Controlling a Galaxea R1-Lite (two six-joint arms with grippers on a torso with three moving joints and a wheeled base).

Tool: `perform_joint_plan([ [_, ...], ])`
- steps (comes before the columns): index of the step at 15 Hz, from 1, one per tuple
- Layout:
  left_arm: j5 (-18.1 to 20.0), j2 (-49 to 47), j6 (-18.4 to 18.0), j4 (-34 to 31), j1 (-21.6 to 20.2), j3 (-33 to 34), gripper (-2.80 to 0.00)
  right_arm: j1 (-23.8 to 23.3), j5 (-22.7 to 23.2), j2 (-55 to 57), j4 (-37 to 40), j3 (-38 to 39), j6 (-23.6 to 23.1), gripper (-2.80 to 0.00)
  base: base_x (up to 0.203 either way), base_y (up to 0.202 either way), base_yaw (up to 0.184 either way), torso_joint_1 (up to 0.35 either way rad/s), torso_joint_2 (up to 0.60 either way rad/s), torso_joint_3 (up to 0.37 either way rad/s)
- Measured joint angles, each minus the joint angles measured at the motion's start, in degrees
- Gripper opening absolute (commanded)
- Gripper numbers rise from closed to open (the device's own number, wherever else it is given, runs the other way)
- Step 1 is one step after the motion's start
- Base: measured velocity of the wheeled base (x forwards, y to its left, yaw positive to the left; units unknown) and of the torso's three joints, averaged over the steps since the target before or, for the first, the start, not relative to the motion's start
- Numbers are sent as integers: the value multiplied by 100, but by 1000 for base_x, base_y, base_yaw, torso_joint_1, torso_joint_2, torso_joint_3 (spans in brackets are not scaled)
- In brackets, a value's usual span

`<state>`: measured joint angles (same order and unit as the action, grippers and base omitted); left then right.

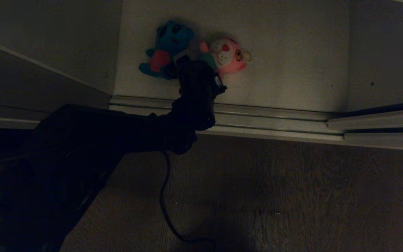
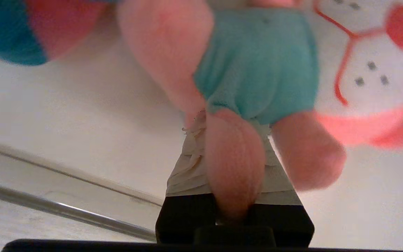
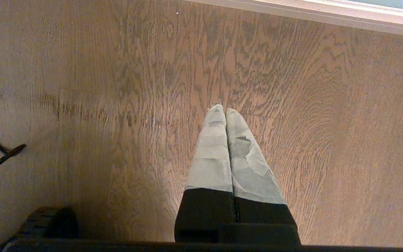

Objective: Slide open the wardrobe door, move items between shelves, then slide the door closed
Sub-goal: Place the pink doll on the lower shelf

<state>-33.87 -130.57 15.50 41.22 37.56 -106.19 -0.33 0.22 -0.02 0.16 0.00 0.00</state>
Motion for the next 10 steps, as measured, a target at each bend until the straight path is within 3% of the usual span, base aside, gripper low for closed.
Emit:
perform_joint_plan([
  [10, 365, 212, -197, -303, 72, -12, -280, -2, 5, 0, 2, 0, 0, -280, 0, 0, 0, 0, 0, 0],
])
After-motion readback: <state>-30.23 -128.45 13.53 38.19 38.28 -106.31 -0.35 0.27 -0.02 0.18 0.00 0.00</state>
